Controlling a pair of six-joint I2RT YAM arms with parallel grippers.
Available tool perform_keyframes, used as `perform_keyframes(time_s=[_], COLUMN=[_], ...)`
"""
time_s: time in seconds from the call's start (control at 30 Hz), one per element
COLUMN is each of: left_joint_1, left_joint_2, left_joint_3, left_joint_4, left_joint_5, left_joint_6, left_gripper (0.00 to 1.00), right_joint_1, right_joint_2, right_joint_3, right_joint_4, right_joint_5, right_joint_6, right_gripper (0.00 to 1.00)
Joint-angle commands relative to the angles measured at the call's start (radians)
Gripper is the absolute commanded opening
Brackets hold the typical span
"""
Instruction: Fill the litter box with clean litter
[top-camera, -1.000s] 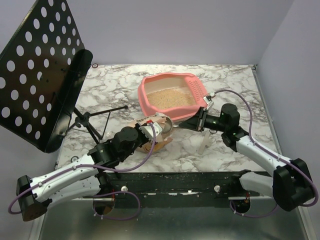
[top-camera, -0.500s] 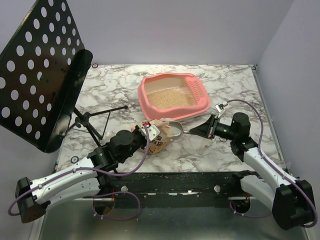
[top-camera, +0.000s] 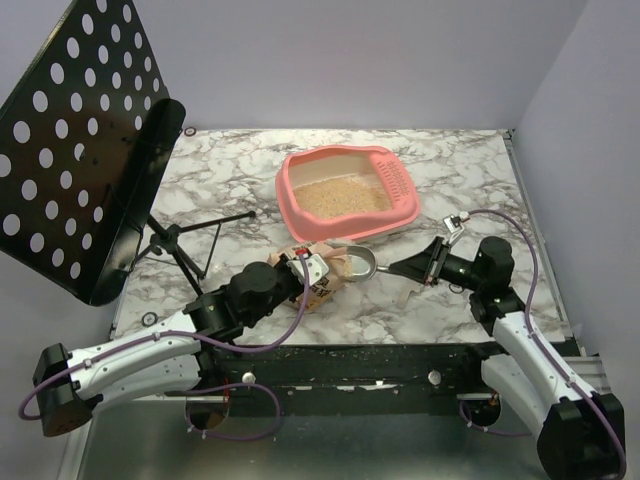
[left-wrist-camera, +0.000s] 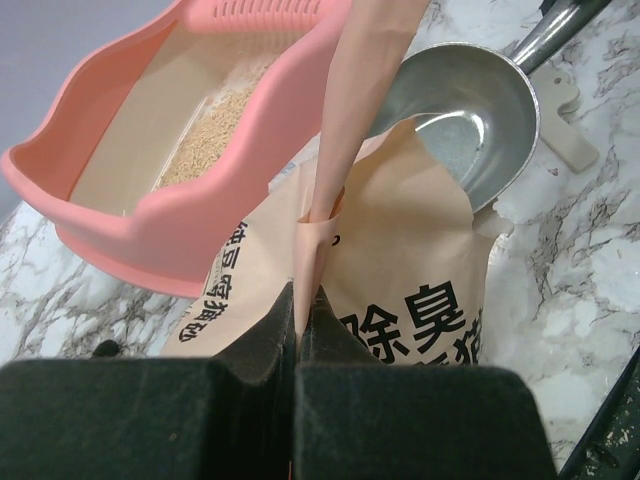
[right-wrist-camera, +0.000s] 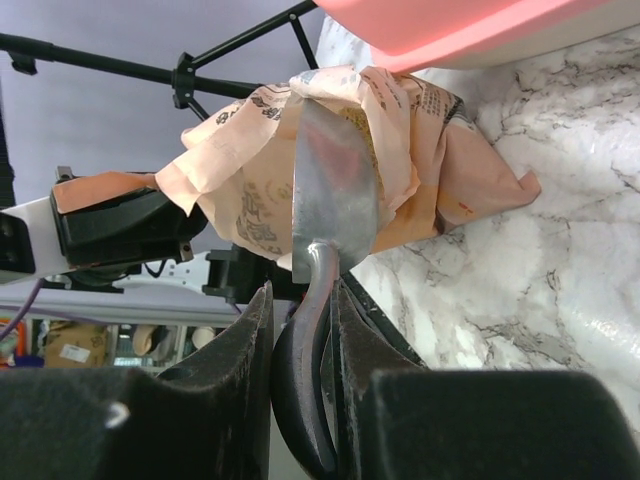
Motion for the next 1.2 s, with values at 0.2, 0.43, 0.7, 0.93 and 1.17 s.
perform_keyframes(time_s=[0.2, 0.43, 0.7, 0.93, 1.17], left_joint_1=[-0.021, -0.024, -0.024, -0.024, -0.024], left_joint_2=[-0.071, -0.107, -0.188, -0.199, -0.213], left_joint_3=[-0.023, -0.022, -0.034, -0.028, -0.028], left_joint_4=[0.086, 0.081, 0.106, 0.1, 0.095], left_joint_5=[0.025, -0.019, -0.127, -0.138, -0.155], left_joint_6=[-0.003, -0.003, 0.0, 0.003, 0.009], left_gripper=[0.0, 0.0, 0.0, 0.0, 0.0], right_joint_1=[-0.037, -0.048, -0.046, -0.046, -0.046], right_joint_2=[-0.134, -0.266, -0.38, -0.407, -0.368], right_joint_3=[-0.071, -0.089, -0.066, -0.02, 0.093], right_joint_4=[0.036, -0.047, -0.212, -0.277, -0.278], right_joint_5=[-0.039, 0.0, 0.095, 0.161, 0.224], right_joint_6=[0.218, 0.286, 0.272, 0.31, 0.346], right_gripper=[0.0, 0.01, 0.0, 0.0, 0.0])
